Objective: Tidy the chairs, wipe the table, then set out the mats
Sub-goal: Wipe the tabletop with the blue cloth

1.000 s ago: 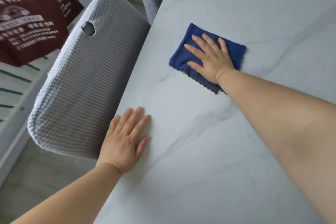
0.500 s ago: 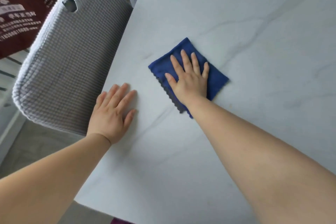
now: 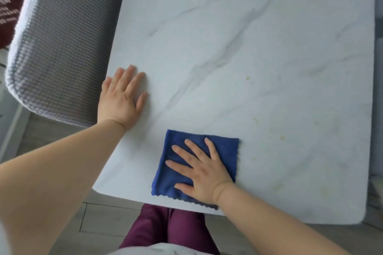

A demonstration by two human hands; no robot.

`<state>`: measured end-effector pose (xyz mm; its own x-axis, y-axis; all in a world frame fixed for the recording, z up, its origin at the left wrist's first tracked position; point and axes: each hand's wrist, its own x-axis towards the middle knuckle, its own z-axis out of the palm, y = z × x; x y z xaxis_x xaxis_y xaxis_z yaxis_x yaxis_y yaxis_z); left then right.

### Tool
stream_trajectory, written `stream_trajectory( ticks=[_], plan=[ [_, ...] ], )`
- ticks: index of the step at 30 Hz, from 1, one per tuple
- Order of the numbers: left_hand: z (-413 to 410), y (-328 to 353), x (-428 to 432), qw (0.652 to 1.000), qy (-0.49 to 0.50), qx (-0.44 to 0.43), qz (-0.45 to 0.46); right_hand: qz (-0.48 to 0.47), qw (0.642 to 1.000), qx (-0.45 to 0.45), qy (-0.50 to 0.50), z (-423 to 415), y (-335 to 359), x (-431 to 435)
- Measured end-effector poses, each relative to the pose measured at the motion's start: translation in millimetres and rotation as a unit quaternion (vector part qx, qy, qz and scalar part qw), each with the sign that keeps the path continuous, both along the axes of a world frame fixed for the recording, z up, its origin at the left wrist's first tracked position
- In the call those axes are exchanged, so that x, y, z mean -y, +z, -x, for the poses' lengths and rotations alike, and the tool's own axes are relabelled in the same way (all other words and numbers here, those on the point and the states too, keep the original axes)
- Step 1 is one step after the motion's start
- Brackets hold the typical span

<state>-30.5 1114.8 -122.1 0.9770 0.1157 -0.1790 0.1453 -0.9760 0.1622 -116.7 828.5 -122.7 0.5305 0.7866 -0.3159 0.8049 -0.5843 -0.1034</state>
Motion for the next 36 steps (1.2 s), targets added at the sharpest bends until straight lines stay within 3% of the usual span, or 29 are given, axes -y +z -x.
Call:
stream_trajectory(
  ticks=[3,8,12,20,28,36],
  plan=[
    [-0.9,1.1,0.0,1.000,-0.004,-0.002,0.000,-0.010,1.000,0.010,0.023,-43.9,-0.8,-3.6],
    [-4.2,1.8,-1.2,1.000,0.004,-0.005,0.002,-0.048,0.995,0.058,-0.061,-166.0,-0.9,-28.0],
    [-2.5,1.4,-1.7,1.000,0.006,-0.012,0.001,0.021,0.991,0.071,-0.110,-274.8,4.8,-41.5],
    [-6.2,1.0,-0.6,1.000,0.007,0.004,0.000,0.045,0.979,0.085,-0.181,-419.1,9.6,-53.5],
    [-2.8,-4.5,-3.8,1.000,0.006,0.016,-0.008,0.028,0.963,0.084,-0.253,-381.8,7.8,-52.2],
    [-0.3,-3.5,-0.8,0.999,0.003,0.039,-0.007,0.021,0.960,0.068,-0.270,-241.5,6.5,-18.1]
  ],
)
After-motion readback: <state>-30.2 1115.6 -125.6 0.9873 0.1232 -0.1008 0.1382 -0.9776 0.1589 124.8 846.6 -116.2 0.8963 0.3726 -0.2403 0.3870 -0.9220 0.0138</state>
